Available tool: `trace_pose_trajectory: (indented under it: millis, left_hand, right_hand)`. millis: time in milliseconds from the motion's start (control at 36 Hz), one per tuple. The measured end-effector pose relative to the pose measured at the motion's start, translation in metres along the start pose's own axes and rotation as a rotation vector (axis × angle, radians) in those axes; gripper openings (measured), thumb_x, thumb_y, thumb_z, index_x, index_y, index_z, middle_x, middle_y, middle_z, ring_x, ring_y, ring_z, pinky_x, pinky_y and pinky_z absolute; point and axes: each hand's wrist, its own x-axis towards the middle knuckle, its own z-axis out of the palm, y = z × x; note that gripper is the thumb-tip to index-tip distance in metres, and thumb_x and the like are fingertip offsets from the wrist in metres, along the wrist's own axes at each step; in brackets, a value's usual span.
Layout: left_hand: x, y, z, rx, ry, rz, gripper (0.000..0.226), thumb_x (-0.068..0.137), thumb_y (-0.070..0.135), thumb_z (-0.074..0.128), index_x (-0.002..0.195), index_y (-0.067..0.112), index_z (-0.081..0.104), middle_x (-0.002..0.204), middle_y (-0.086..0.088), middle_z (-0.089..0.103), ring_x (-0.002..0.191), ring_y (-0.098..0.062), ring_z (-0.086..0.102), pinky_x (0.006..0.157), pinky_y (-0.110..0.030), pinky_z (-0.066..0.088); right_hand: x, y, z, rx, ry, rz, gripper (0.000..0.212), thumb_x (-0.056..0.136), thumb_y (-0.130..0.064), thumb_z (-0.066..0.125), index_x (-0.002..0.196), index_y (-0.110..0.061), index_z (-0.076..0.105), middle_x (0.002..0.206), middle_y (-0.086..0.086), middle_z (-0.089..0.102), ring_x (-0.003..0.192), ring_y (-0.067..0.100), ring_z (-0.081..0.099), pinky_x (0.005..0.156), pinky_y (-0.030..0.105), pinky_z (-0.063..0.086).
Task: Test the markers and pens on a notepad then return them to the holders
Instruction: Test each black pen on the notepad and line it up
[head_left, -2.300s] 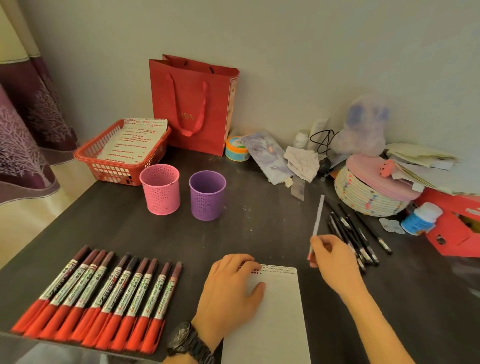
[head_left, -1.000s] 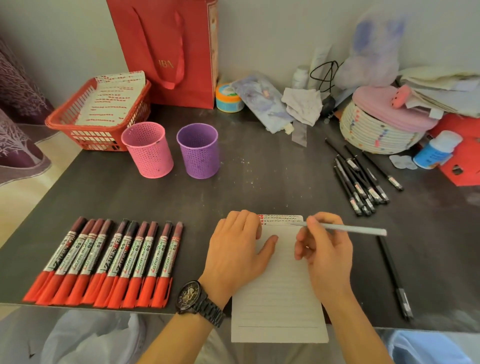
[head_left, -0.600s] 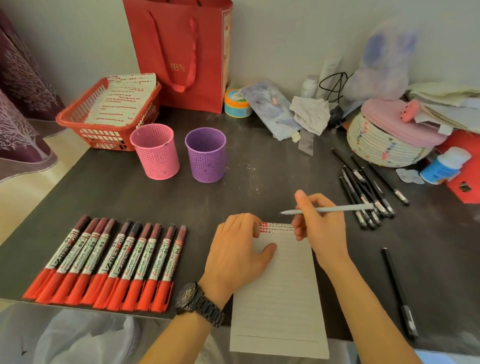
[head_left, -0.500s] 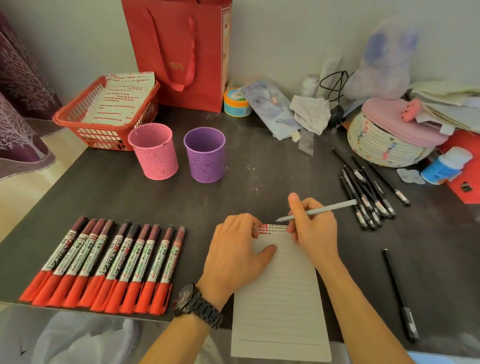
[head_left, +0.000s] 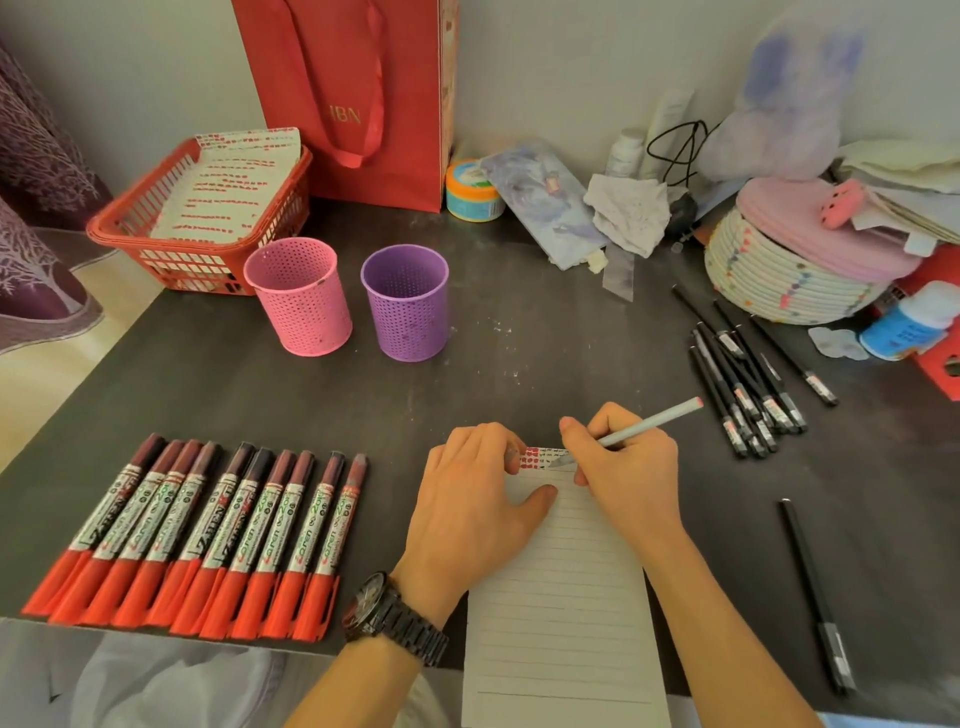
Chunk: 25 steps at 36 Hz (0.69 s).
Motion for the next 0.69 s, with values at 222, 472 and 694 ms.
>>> trace_pose_trajectory:
  millis: [222,472,694]
  left_hand:
    - [0.0004,-0.0005,0.0003,0.011,-0.013,-0.008,0.039,0.076,0.062,0.062,0.082,0.043,0.029,0.096,0.025,0.054,0.092,0.001,0.04,0.079,-0.017,0.027]
    - [0.0012,-0.0015,0.0015,0.021,-0.022,-0.014,0.039,0.076,0.063,0.062,0.081,0.041,0.03,0.096,0.026,0.053,0.093,0.002,0.038,0.078,-0.014,0.029]
    - [0.0012,-0.0022,0.0017,0.011,-0.017,-0.009,0.038,0.076,0.063,0.061,0.08,0.041,0.03,0.095,0.026,0.053,0.092,0.002,0.039,0.078,-0.012,0.029]
  right_hand:
    - [0.0003,-0.0003,0.001,-0.021,-0.006,0.001,0.032,0.088,-0.018,0.073,0.061,-0.011,0.056,0.047,0.002,0.061,0.044,0.005,0.062,0.05,0.011,0.046]
    - [0.0003,-0.0014,0.0016,-0.028,0.008,0.018,0.033,0.088,-0.016,0.072,0.06,-0.015,0.055,0.048,-0.002,0.062,0.045,0.005,0.064,0.048,0.01,0.046]
    - [0.0003,-0.0003,0.0009,-0.027,0.005,0.007,0.032,0.088,-0.014,0.071,0.06,-0.014,0.055,0.048,-0.001,0.062,0.045,0.004,0.064,0.049,0.01,0.046]
